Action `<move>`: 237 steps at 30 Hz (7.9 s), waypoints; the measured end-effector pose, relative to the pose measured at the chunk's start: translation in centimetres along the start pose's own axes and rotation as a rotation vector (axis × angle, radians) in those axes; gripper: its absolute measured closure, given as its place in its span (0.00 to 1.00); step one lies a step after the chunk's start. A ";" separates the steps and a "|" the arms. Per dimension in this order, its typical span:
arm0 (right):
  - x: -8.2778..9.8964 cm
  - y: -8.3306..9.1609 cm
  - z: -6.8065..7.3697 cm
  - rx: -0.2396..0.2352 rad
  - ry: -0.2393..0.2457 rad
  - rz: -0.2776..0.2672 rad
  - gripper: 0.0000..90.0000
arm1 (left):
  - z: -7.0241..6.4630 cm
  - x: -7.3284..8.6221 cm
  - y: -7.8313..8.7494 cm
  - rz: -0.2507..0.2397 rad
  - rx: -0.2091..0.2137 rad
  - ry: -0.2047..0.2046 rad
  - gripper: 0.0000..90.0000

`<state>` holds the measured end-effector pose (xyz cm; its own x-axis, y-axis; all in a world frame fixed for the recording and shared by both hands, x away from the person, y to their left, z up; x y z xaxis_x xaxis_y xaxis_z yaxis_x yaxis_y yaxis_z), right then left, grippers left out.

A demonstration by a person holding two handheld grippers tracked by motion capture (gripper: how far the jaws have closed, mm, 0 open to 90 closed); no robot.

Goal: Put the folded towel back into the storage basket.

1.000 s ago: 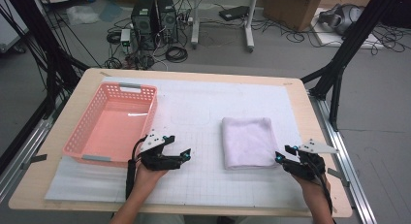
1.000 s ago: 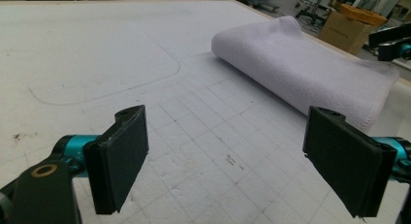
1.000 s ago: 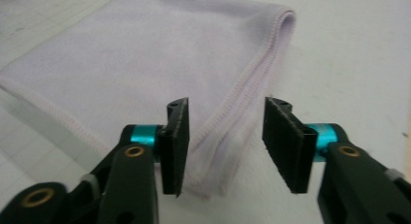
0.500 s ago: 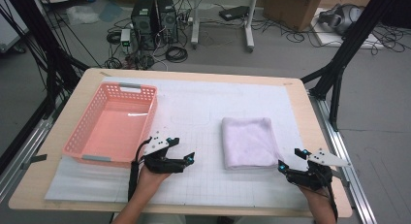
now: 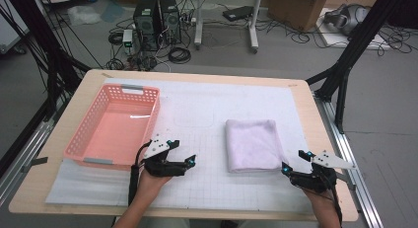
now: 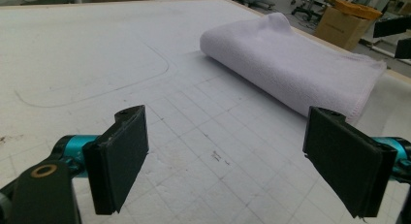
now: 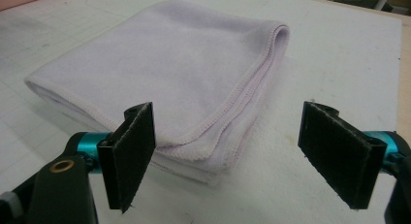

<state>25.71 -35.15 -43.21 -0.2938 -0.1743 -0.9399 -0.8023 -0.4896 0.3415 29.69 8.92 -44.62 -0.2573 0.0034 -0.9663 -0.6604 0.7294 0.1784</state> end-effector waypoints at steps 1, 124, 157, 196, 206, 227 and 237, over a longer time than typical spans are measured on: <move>0.0 0.0 0.0 -0.001 -0.003 -0.001 0.22 | 0.0 0.0 0.0 0.000 0.000 0.000 0.18; 0.0 0.0 -0.1 -0.027 0.001 0.016 0.22 | -4.7 -1.8 -15.3 0.165 0.203 0.102 0.80; -0.2 -0.2 0.2 -0.039 0.011 -0.001 0.22 | -2.0 -6.7 -6.0 -0.142 0.354 -0.147 0.82; -0.4 -0.6 0.6 -0.045 0.008 0.002 0.22 | 5.8 -12.8 3.3 -0.242 0.221 -0.121 0.82; -0.4 -0.7 0.8 -0.046 0.006 0.003 0.22 | 8.6 -13.8 6.6 -0.266 0.181 -0.105 0.82; -0.7 -1.5 1.1 -0.049 0.010 0.005 0.22 | 13.3 -14.5 12.6 -0.300 0.091 -0.102 0.82; -0.8 -1.5 1.1 -0.044 0.014 0.000 0.22 | 15.1 -14.2 15.1 -0.315 0.054 -0.102 0.82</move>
<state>26.57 -33.38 -42.99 -0.2866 -0.1859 -0.9398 -0.7786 -0.5263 0.3416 34.02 30.23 -30.98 0.0274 -0.1619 -0.9864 -0.6574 0.7404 -0.1398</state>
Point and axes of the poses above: each handheld gripper's, and its own axes: y roughly backward along the jaws, x roughly out of its underside, z roughly to its left, the point moved 2 cm from there along -y, roughly forward along the jaws, and after that the axes turned 8 degrees about -z, right-handed, at the moved point
